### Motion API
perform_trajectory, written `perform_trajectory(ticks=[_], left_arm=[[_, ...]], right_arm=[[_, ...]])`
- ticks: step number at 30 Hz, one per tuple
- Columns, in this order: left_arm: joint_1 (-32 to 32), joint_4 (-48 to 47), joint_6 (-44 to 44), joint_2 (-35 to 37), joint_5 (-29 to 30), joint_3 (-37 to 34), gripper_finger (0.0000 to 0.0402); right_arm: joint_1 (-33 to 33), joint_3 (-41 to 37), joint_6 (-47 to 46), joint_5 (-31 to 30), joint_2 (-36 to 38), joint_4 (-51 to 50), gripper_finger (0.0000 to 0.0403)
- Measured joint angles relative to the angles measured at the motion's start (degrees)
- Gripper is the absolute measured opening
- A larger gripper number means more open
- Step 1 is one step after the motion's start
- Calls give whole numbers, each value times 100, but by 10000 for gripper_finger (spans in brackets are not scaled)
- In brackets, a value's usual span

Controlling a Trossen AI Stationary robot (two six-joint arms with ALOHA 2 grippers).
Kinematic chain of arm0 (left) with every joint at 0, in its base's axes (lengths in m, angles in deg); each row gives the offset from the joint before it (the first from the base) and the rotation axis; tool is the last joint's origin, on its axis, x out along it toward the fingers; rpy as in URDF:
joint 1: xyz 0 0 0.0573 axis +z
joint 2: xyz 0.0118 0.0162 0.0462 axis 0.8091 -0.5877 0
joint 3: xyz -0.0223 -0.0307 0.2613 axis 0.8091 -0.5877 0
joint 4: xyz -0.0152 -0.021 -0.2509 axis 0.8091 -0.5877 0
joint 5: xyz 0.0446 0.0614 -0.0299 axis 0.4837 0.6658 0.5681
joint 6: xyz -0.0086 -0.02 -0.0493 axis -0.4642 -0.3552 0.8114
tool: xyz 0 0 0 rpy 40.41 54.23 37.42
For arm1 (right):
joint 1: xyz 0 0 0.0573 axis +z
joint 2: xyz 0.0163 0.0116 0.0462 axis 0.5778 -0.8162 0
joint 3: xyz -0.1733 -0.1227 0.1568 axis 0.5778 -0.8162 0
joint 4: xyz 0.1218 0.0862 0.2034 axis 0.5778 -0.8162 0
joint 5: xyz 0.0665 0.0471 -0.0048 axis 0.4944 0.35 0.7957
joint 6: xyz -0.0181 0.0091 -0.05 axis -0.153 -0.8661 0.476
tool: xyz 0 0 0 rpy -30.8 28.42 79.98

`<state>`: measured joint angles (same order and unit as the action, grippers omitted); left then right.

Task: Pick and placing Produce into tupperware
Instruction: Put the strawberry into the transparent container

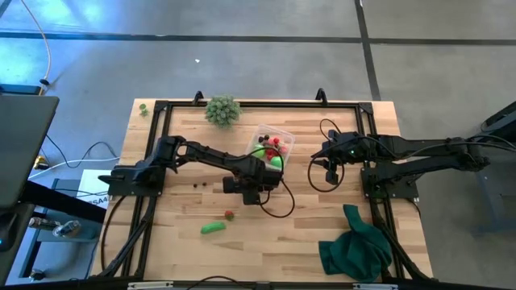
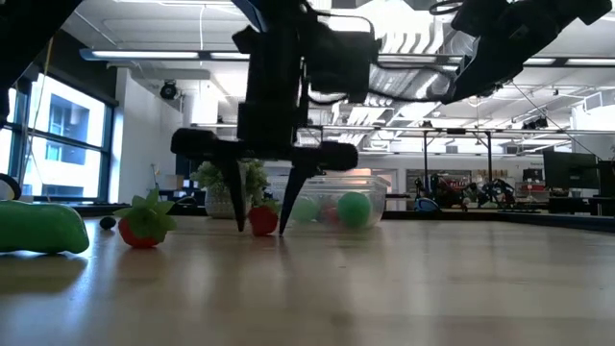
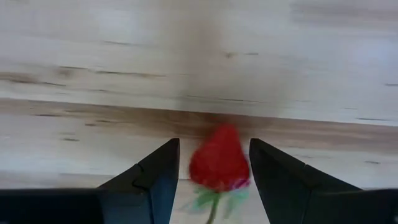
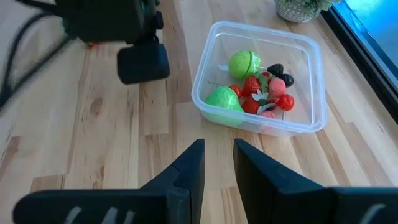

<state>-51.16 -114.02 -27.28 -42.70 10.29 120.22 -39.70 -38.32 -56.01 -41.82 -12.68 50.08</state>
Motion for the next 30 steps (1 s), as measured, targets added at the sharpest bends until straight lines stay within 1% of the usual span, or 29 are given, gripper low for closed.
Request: perform_trajectory(ticks=[9, 13, 19, 30], left_arm=[[215, -25, 61, -34, 47, -9, 184], [215, -25, 106, -34, 49, -9, 184], [164, -23, 205, -34, -314, -9, 184], [164, 144, 371, -34, -319, -9, 182]], right_arm=[[2, 0, 2, -3, 2, 1, 75], [2, 0, 2, -5, 2, 1, 75], [2, 0, 0, -8, 0, 5, 75], [2, 0, 0, -20, 0, 1, 75]])
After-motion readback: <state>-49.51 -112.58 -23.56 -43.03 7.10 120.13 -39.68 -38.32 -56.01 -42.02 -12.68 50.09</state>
